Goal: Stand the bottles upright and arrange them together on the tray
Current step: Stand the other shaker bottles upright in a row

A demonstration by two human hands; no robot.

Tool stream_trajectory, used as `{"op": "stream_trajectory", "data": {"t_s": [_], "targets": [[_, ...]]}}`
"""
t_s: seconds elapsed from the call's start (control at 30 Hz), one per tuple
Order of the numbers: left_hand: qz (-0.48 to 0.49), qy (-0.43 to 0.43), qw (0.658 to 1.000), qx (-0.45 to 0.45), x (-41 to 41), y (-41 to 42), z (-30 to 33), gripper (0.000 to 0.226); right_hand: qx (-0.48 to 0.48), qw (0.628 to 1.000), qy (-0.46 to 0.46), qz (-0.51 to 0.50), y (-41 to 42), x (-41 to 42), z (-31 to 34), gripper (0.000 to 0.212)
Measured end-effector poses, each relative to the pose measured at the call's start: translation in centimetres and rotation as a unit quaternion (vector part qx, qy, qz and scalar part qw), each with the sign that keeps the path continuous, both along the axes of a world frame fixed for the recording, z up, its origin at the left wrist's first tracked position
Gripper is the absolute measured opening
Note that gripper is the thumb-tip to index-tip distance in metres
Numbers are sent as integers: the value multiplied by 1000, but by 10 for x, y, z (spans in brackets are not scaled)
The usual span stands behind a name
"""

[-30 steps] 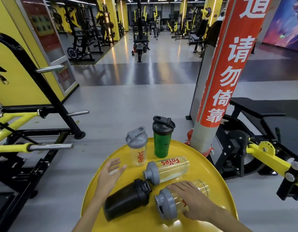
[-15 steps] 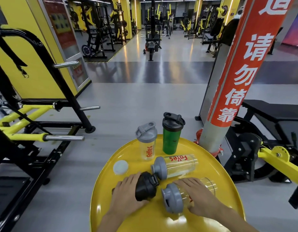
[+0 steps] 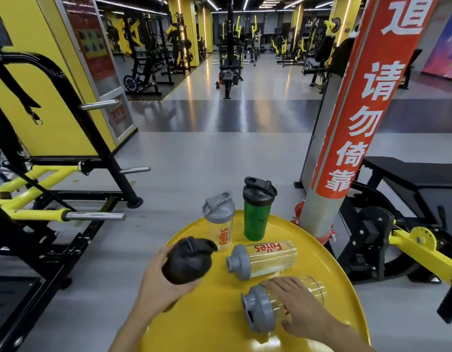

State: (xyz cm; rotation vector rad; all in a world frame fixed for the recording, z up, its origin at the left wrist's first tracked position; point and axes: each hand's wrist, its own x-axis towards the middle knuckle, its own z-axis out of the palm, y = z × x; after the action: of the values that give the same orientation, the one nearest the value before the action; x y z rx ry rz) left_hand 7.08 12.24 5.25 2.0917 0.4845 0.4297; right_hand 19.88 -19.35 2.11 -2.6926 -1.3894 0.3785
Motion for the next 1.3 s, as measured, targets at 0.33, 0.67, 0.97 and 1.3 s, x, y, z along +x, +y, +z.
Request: {"op": "stream_trajectory", "data": {"t_s": [0.33,0.67,0.97,1.3], "targets": [[76,-22,988,-132,59,55,13,79,3,1000,26,-9,0,0,4,95],[54,24,983,-171,88,62,-20,81,17,999,33,-12,0,2,0,96],[38,8,986,-161,80,61,-31,75,6,1000,25,0,-1,4,-2,96],[31,4,993,-117,83,57,-38,72,-26,999,41,18,3,8,3,96]]}}
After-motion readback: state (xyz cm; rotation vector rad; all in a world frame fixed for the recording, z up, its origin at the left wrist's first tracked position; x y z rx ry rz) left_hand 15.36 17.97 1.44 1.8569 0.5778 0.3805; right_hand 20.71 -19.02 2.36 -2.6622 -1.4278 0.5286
